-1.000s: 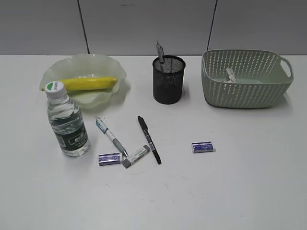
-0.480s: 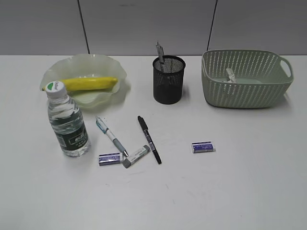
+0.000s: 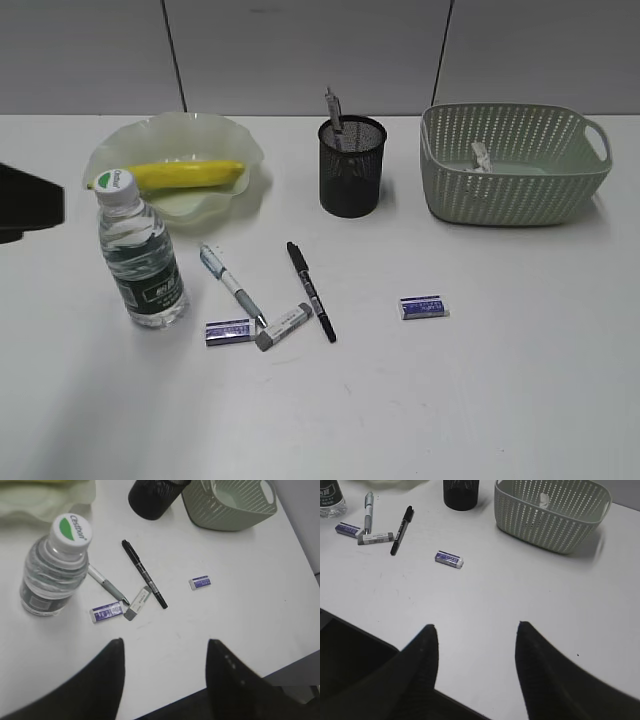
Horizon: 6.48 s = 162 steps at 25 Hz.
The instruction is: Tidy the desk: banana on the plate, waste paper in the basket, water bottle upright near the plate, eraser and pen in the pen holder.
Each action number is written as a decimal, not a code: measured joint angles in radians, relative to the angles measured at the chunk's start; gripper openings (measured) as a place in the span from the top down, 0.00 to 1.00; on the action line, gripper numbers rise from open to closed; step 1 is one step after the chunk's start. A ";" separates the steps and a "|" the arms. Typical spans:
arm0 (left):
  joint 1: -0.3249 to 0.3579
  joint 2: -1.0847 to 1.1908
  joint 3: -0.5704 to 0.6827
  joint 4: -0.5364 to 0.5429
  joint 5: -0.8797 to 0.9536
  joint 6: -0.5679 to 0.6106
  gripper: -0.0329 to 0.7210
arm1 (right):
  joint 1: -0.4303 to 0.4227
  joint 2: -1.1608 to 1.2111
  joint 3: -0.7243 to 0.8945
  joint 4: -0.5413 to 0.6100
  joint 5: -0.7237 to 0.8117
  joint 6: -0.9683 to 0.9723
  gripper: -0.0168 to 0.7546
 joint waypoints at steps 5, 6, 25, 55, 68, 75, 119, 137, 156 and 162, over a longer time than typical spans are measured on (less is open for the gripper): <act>-0.086 0.263 -0.090 -0.067 -0.042 0.002 0.44 | 0.000 0.000 0.000 0.001 0.000 0.000 0.45; -0.113 0.303 -0.112 -0.069 -0.057 -0.017 0.44 | 0.000 0.000 0.000 0.001 0.000 0.000 0.45; -0.372 1.178 -0.834 0.263 0.030 -0.618 0.44 | 0.000 0.000 0.001 0.001 -0.001 0.000 0.45; -0.353 1.595 -1.248 0.467 0.381 -0.846 0.68 | 0.000 0.000 0.001 0.001 -0.002 0.000 0.46; -0.378 1.599 -1.438 0.471 0.470 -0.775 0.85 | 0.000 0.000 0.001 0.001 -0.002 -0.001 0.46; -0.397 1.505 -1.583 0.480 0.457 -0.717 0.85 | 0.000 0.000 0.001 0.001 -0.002 -0.001 0.46; -0.398 1.654 -1.606 0.980 -0.084 -0.669 0.47 | 0.000 0.000 0.001 0.001 -0.002 -0.001 0.46; -0.415 1.232 -1.606 0.917 0.442 -0.554 0.46 | 0.000 0.000 0.001 0.001 -0.002 -0.001 0.46; -0.415 0.386 -0.796 0.761 0.477 -0.400 0.46 | 0.000 0.000 0.001 0.001 -0.002 -0.001 0.46; -0.415 -0.011 -0.333 0.732 0.399 -0.400 0.46 | 0.000 0.000 0.001 0.002 -0.002 -0.001 0.46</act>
